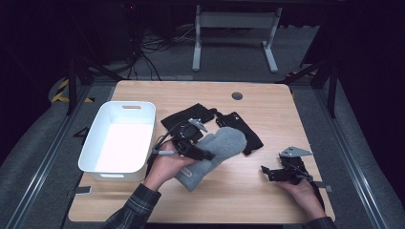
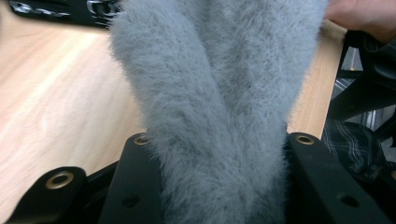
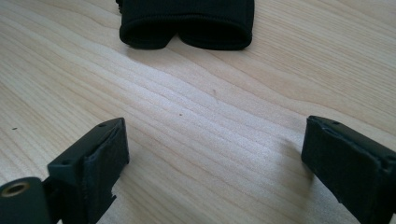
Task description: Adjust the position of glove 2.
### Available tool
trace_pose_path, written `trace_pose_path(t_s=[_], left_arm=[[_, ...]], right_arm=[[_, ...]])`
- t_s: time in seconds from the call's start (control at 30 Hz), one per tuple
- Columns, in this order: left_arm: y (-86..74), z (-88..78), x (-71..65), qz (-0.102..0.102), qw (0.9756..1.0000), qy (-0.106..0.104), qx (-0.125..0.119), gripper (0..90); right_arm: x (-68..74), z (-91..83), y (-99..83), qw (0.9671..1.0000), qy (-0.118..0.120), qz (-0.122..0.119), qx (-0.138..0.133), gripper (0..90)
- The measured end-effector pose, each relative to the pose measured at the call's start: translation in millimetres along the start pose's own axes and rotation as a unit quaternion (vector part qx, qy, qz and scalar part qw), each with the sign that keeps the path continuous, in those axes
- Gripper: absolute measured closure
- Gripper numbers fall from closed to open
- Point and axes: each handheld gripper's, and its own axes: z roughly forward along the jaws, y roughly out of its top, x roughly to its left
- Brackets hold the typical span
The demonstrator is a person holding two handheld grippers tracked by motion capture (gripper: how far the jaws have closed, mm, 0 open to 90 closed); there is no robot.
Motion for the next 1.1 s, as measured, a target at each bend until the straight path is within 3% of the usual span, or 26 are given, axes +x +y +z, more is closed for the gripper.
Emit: trace_pose_path(t_s=[0.37, 0.6, 0.8, 0.83, 1.0, 1.07, 1.1], left_arm=[[2.2, -43.5, 15.0, -0.017, 0.9992, 0.034, -0.012, 63.5], [-7.3, -77.5, 32.1, -0.039, 0.9973, 0.057, -0.025, 63.4], [-16.7, -95.5, 44.0, -0.053, 0.9955, 0.072, -0.03, 63.3], [-23.2, -105.0, 50.0, -0.064, 0.9942, 0.081, -0.032, 63.3], [-35.1, -119.4, 60.5, -0.083, 0.9912, 0.096, -0.037, 63.4], [-47.3, -131.6, 69.9, -0.101, 0.9879, 0.109, -0.044, 63.4], [-47.3, -131.6, 69.9, -0.101, 0.9879, 0.109, -0.044, 63.4]], right_arm=[[0.0, 0.0, 0.0, 1.0, 0.0, 0.0, 0.0, 7.6], [0.0, 0.1, 0.0, 1.0, 0.0, 0.0, 0.0, 7.6], [0.0, 0.0, 0.0, 1.0, 0.0, 0.0, 0.0, 7.6], [0.0, 0.1, 0.0, 1.0, 0.0, 0.0, 0.0, 7.6], [0.0, 0.1, 0.0, 1.0, 0.0, 0.0, 0.0, 7.6], [0.0, 0.1, 0.0, 1.0, 0.0, 0.0, 0.0, 7.6], [0.0, 0.1, 0.0, 1.0, 0.0, 0.0, 0.0, 7.6]])
